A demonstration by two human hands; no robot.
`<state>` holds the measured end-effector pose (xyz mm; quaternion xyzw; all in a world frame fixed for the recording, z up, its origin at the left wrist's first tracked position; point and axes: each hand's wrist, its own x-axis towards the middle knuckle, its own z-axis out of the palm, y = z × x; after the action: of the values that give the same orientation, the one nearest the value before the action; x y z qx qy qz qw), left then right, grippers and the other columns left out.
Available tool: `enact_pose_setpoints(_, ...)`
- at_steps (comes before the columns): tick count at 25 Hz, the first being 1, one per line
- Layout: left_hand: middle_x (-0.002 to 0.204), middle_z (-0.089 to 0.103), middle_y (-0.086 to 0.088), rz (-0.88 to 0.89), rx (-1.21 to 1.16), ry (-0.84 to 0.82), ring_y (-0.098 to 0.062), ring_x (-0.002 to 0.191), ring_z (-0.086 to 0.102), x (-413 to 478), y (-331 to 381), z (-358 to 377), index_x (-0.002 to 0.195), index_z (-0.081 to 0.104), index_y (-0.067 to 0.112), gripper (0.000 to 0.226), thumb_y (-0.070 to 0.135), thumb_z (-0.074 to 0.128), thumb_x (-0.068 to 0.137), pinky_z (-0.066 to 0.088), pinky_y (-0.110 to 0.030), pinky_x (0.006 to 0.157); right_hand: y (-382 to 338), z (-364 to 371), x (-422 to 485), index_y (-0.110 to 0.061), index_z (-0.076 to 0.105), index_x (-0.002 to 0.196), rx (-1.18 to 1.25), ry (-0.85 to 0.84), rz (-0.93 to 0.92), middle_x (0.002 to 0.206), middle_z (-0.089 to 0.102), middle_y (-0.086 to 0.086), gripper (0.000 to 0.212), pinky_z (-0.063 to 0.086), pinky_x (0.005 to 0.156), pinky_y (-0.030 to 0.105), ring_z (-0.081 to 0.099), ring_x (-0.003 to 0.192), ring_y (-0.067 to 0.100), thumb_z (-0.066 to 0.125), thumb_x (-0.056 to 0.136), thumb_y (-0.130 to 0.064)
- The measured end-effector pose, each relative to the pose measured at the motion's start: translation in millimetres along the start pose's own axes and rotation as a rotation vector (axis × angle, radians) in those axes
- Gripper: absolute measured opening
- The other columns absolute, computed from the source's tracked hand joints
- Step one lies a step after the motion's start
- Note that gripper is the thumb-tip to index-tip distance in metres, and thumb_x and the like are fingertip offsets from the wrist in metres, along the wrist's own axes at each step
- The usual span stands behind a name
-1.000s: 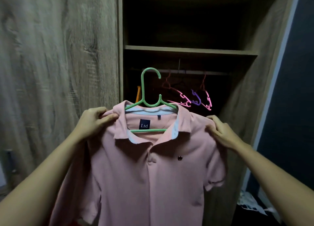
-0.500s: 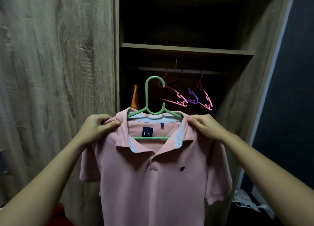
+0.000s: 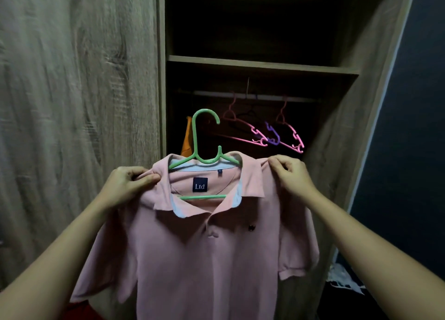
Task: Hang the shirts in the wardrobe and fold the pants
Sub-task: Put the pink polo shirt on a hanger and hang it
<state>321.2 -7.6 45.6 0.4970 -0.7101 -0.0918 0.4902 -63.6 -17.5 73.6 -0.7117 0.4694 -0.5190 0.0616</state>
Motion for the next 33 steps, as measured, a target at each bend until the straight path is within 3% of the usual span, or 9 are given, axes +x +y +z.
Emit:
enact_pose_setpoints(3, 0.055, 0.053, 0.006, -0.02, -0.032, -0.036, -0.002, 0.057, 0.042, 3.0, -0.7, 1.3, 0.066, 0.069, 0.025, 0.014, 0.034, 0.074, 0.076, 0.034, -0.023, 0.051, 4.0, 2.9, 6.2, -0.021, 0.065, 0.071, -0.016, -0.02, 0.124, 0.066, 0.064, -0.009, 0.028, 0.039, 0.062, 0.016, 0.051, 0.062, -0.006, 0.05, 0.094, -0.024)
enact_pose_setpoints(9, 0.062, 0.059, -0.002, -0.047, -0.079, -0.032, -0.007, 0.062, 0.046, 6.3, -5.9, -5.6, 0.07, 0.07, 0.013, 0.029, 0.042, 0.072, 0.074, 0.035, -0.024, 0.053, 12.4, -21.2, 16.3, -0.028, 0.058, 0.121, -0.355, -0.261, -0.074, 0.121, 0.064, -0.007, 0.031, 0.045, 0.099, 0.033, 0.058, 0.114, 0.012, 0.046, 0.092, -0.03)
enact_pose_setpoints(13, 0.059, 0.061, 0.008, -0.02, -0.091, -0.051, 0.001, 0.059, 0.048, 12.7, 10.7, 0.9, 0.072, 0.072, 0.024, 0.011, 0.028, 0.072, 0.081, 0.038, -0.021, 0.053, -10.9, 5.0, 11.3, -0.035, 0.052, 0.12, -0.32, -0.478, -0.162, 0.11, 0.066, -0.01, 0.046, 0.051, 0.087, 0.039, 0.062, 0.097, 0.01, 0.041, 0.081, -0.058)
enact_pose_setpoints(16, 0.06, 0.064, 0.016, -0.03, -0.127, -0.117, 0.007, 0.06, 0.051, 18.4, 16.3, -2.5, 0.066, 0.073, 0.03, 0.019, 0.027, 0.067, 0.084, 0.04, -0.011, 0.055, -10.1, 10.2, 10.9, -0.04, 0.056, 0.098, -0.267, -0.29, -0.072, 0.082, 0.064, -0.014, 0.029, 0.051, 0.075, 0.043, 0.059, 0.078, 0.011, 0.045, 0.077, -0.057)
enact_pose_setpoints(21, 0.083, 0.072, 0.017, -0.236, -0.294, -0.177, 0.003, 0.077, 0.063, -2.0, -23.3, -21.3, 0.09, 0.071, 0.028, 0.025, 0.036, 0.079, 0.068, 0.05, -0.012, 0.068, -22.0, 2.4, 17.3, -0.045, 0.055, 0.101, -0.31, -0.088, -0.033, 0.092, 0.067, -0.015, 0.026, 0.049, 0.08, 0.037, 0.061, 0.09, 0.012, 0.05, 0.077, -0.055)
enact_pose_setpoints(24, 0.082, 0.073, 0.003, -0.425, 0.093, -0.348, -0.012, 0.083, 0.066, -28.7, -52.0, -19.2, 0.091, 0.07, 0.015, 0.038, 0.036, 0.084, 0.062, 0.05, -0.027, 0.069, -24.2, -17.9, 24.1, -0.043, 0.054, 0.101, -0.318, -0.011, -0.032, 0.089, 0.065, -0.013, 0.026, 0.048, 0.079, 0.037, 0.061, 0.088, 0.016, 0.05, 0.078, -0.054)
enact_pose_setpoints(27, 0.078, 0.068, -0.018, -0.508, 0.352, -0.117, -0.031, 0.082, 0.065, -32.8, -67.9, -31.6, 0.076, 0.067, 0.002, 0.046, 0.042, 0.084, 0.061, 0.045, -0.034, 0.063, -22.1, -29.0, 23.2, -0.041, 0.054, 0.103, -0.318, -0.024, -0.009, 0.087, 0.06, -0.015, 0.02, 0.044, 0.078, 0.033, 0.056, 0.085, 0.011, 0.054, 0.083, -0.047)
enact_pose_setpoints(29, 0.08, 0.068, -0.014, -0.545, 0.441, -0.366, -0.025, 0.072, 0.063, -25.7, -63.1, -42.3, 0.08, 0.066, 0.005, 0.044, 0.038, 0.084, 0.057, 0.045, -0.03, 0.056, -16.8, -29.8, 20.1, -0.043, 0.054, 0.1, -0.313, -0.049, -0.001, 0.084, 0.06, -0.015, 0.015, 0.045, 0.079, 0.034, 0.056, 0.084, 0.01, 0.055, 0.086, -0.042)
enact_pose_setpoints(33, 0.106, 0.068, 0.01, -0.35, -0.136, -0.475, 0.0, 0.097, 0.062, -7.9, -9.7, -51.7, 0.119, 0.058, 0.021, 0.071, 0.018, 0.063, 0.048, 0.046, -0.02, 0.076, -4.8, -24.3, 17.2, -0.054, 0.051, 0.092, -0.282, -0.096, -0.027, 0.083, 0.063, -0.014, 0.013, 0.05, 0.08, 0.041, 0.058, 0.081, 0.012, 0.053, 0.082, -0.046)
